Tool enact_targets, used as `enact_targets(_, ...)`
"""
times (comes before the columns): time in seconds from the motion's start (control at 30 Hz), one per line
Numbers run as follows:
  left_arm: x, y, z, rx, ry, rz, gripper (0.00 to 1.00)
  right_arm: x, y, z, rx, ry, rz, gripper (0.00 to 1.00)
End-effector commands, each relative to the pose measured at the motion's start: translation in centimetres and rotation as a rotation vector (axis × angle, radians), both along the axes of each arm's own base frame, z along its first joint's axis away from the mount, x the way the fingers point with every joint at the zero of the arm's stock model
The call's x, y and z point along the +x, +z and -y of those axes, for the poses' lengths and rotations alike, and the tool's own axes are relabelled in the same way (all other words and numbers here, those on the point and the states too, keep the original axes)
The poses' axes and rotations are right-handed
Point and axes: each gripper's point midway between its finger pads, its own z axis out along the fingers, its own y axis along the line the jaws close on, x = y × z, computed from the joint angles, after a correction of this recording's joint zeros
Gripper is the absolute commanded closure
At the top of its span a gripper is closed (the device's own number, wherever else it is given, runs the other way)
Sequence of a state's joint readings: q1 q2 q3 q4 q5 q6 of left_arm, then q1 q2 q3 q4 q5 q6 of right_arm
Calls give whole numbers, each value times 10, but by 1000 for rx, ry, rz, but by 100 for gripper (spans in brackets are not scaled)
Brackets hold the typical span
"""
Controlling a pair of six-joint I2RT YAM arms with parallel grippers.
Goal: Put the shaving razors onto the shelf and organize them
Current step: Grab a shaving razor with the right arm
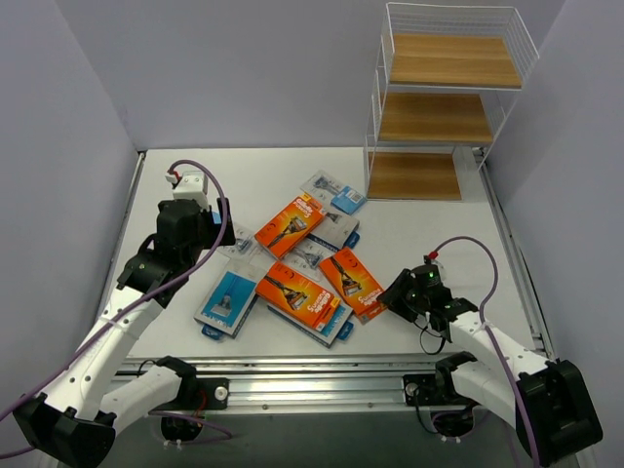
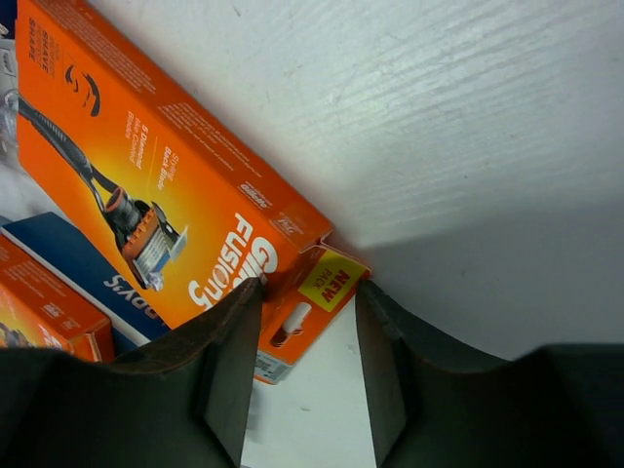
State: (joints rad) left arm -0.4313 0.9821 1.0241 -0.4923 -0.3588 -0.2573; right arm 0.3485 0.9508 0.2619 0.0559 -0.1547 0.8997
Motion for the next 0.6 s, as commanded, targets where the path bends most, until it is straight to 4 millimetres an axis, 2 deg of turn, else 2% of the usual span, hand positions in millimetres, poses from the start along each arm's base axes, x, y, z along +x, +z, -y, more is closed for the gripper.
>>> enact_targets(0.0, 2, 9, 2, -7, -11, 22, 6, 6, 1, -9, 32, 15, 8, 63)
enact_targets(0.13, 2, 8, 3, -4, -12, 18, 6, 24, 21, -17, 53, 19, 70, 77)
enact_targets(0.27, 2, 8, 3, -5, -16, 17, 6, 43, 39, -23, 47, 51, 136, 83)
enact_targets(0.33, 2, 7, 4, -6, -17, 17, 6, 48, 38, -25, 33, 71, 131, 86)
enact_targets(0.43, 2, 6, 5, -7, -26, 13, 6, 57, 41, -31, 26, 106, 138, 87)
enact_targets(0.57, 2, 6, 6, -7, -31, 12, 6, 62, 45, -34, 25, 116, 146, 81)
